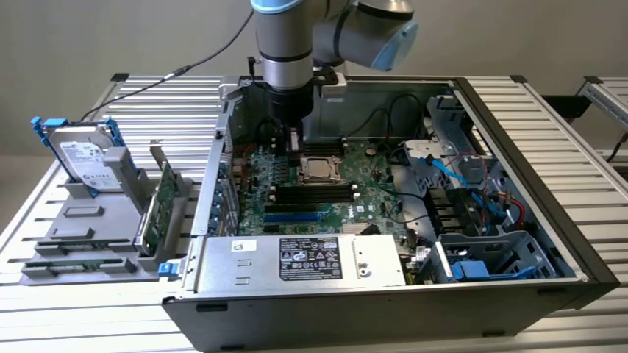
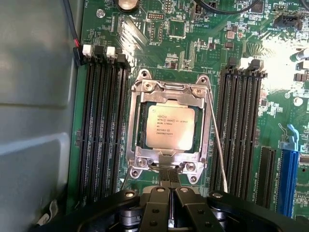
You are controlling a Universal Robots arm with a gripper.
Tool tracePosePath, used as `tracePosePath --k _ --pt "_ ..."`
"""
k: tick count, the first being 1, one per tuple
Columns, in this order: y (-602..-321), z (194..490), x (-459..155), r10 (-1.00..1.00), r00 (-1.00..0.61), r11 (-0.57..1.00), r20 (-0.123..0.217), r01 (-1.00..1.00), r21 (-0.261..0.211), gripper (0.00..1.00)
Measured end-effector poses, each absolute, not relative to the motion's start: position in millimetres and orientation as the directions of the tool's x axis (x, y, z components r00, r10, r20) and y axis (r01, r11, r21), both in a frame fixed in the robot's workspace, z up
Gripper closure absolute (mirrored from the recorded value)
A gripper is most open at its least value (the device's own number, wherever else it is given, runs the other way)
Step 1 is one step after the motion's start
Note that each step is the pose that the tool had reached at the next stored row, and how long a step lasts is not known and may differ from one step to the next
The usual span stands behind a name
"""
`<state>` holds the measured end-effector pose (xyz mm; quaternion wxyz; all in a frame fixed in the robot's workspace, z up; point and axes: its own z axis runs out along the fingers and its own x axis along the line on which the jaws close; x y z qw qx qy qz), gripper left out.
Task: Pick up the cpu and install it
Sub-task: 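Close the cpu cover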
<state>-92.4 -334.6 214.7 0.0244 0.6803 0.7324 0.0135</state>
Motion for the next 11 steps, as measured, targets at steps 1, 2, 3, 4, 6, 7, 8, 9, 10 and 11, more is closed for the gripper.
tracePosePath --k 1,2,3,4,6,7,8,9,10,11 --pt "-334.6 215.1 -93.7 0.997 -0.074 0.074 -0.017 0.996 0.053 0.89" --pt "-334.6 215.6 -95.0 0.997 -0.074 0.075 -0.017 0.996 0.053 0.89" --pt "-334.6 216.0 -96.3 0.997 -0.074 0.075 -0.017 0.996 0.053 0.89" --pt "-334.6 216.4 -97.7 0.997 -0.074 0.075 -0.018 0.996 0.053 0.89" --pt "-334.6 217.3 -100.3 0.997 -0.075 0.076 -0.017 0.996 0.053 0.89" --pt "-334.6 217.7 -101.5 0.997 -0.075 0.076 -0.017 0.996 0.053 0.89" --pt "-334.6 218.2 -102.9 0.997 -0.075 0.076 -0.017 0.996 0.053 0.89" --pt "-334.6 218.7 -104.1 0.997 -0.075 0.076 -0.017 0.996 0.053 0.89" --pt "-334.6 219.1 -105.5 0.997 -0.075 0.075 -0.017 0.996 0.053 0.89" --pt "-334.6 219.4 -106.9 0.997 -0.075 0.076 -0.017 0.996 0.053 0.89"
